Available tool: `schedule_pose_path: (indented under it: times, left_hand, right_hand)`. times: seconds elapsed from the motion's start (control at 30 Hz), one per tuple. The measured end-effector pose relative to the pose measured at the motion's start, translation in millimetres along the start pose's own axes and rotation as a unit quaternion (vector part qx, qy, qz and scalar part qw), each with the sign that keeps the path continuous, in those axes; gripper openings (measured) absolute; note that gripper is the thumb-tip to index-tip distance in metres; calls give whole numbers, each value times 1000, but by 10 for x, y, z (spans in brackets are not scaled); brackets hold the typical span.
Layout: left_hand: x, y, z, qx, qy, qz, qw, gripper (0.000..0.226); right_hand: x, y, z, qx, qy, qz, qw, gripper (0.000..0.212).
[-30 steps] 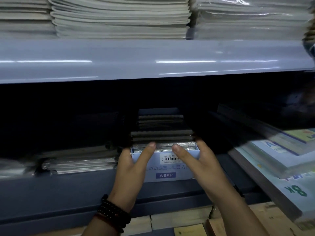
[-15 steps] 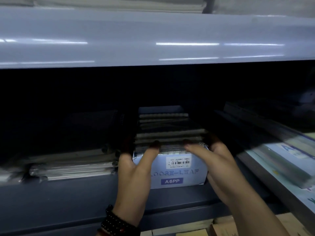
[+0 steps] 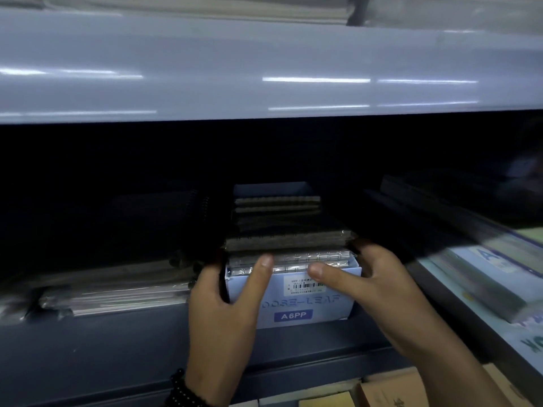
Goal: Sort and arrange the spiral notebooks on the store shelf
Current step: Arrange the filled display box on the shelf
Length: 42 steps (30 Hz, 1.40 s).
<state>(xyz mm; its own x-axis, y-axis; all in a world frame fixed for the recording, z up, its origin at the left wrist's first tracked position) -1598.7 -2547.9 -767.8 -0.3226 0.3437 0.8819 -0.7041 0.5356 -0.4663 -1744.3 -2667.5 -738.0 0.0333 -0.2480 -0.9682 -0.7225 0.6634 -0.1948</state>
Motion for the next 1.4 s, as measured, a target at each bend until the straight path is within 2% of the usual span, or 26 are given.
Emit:
schedule_pose_path:
  times: [0.13,0.3,0.33,0.53,0.63,0.7,0.8,0.87,1.0,1.1,1.17,1.3,1.4]
  left_hand:
    - [7,66,-39,80,26,-9,996,40]
    - [6,59,-89,99,28,-24,994,13]
    - [18,53,-102,97,30,-33,994,6]
    - [107,36,-211,69,-37,-74,994,5]
    - [191,35,-268,45,-91,-93,990,5]
    - [274,47,-297,43,-131,-86,987,9]
    - [365,47,-315,42,-189,-72,978,14]
    - [427,5,-307,17,-253,-70,965,18]
    - [549,-139,-300,-39,-373,-62,925,28]
    - [572,-167,-274,-79,-367,-99,922,36]
    - [520,-187,-262,-105,-347,-117,924,40]
    - [492,-266,-271,-133,-282,-202,928,45]
    - [570,-227,-240,-120,-356,-172,911,47]
  right_hand:
    - [-47,57,-97,60,-10,-21,998,35]
    - [-105,79,-168,75,4,-20,997,32]
    - [-112,84,-163,76,-2,-21,997,31]
    - [-70,66,-135,144,-40,44,988,16]
    - [-130,100,-167,186,34,75,979,4]
    - [-212,135,-167,194,126,77,970,11]
    - [-253,133,-51,155,258,92,949,39]
    - [-209,97,11,137,277,106,945,49]
    - [-180,50,-13,125,240,113,956,56]
    - [-155,82,-76,101,136,120,978,47]
    - [-178,116,-90,98,96,130,982,48]
    - [-209,137,-82,89,36,143,985,50]
    - [-227,151,-57,92,37,135,986,63]
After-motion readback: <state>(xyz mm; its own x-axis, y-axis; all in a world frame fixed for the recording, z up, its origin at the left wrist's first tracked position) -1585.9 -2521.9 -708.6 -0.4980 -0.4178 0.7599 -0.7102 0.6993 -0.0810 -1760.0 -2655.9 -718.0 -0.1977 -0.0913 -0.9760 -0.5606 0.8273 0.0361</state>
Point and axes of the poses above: each hand's wrist, its own y-axis away from the middle knuckle, its own z-axis out of the palm, x = y × z, the point moved 3 cm from there along -y, towards the middle knuckle, and after that the axes turned 2 degrees about -x, right-handed, at the moved point
